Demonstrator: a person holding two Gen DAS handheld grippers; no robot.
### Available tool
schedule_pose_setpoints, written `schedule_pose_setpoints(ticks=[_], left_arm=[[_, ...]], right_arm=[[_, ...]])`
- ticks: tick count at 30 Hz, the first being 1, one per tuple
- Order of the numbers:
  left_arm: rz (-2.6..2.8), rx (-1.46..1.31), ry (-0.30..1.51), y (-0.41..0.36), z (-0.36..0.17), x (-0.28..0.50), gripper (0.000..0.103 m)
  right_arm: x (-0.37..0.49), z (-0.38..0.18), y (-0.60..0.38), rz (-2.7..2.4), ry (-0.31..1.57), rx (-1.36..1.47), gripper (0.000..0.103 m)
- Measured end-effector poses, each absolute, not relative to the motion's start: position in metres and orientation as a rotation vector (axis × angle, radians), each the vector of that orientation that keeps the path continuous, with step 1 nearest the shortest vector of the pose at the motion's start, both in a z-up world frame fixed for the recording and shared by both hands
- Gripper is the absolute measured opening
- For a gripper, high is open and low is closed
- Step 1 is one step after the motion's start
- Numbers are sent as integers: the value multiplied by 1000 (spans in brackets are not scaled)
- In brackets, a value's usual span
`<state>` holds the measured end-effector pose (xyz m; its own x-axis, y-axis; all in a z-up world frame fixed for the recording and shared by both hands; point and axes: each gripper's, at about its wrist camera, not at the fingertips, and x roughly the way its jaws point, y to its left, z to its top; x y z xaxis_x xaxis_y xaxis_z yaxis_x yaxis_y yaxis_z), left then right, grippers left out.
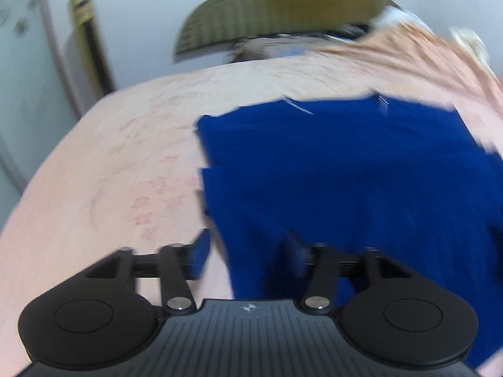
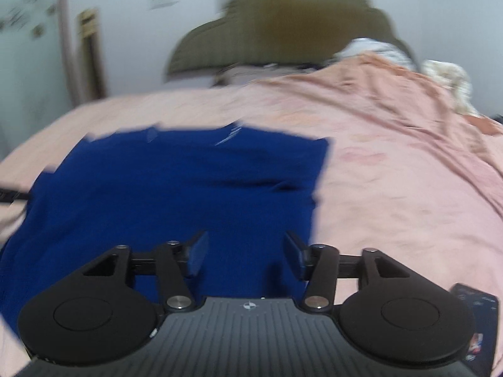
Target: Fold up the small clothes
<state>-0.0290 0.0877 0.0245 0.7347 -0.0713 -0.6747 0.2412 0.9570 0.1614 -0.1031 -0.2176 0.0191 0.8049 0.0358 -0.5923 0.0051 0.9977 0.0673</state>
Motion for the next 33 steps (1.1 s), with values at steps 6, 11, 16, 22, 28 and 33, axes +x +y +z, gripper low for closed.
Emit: schedule_pose_setpoints(ticks=[6, 11, 16, 22, 28, 33], left_arm=[[-256, 461, 765, 94, 3, -74, 61], [-262, 406, 747, 112, 24, -91, 61], [-231, 372, 727, 116, 29, -97, 61], [-139, 320, 732, 119, 29, -92, 61], [-218, 328, 711, 110, 35, -104, 64], [-277, 343, 737, 93, 24, -107, 64]], right_arm=[[-124, -2, -188, 70, 823, -222, 77], [-156, 19, -197, -1, 761, -236, 79], [-190, 35, -190, 63, 640, -241, 69], [-211, 13, -166, 164, 657, -378, 50], [-221, 6, -146, 217, 644, -435, 50], [-218, -4, -132, 196, 617, -509, 49]])
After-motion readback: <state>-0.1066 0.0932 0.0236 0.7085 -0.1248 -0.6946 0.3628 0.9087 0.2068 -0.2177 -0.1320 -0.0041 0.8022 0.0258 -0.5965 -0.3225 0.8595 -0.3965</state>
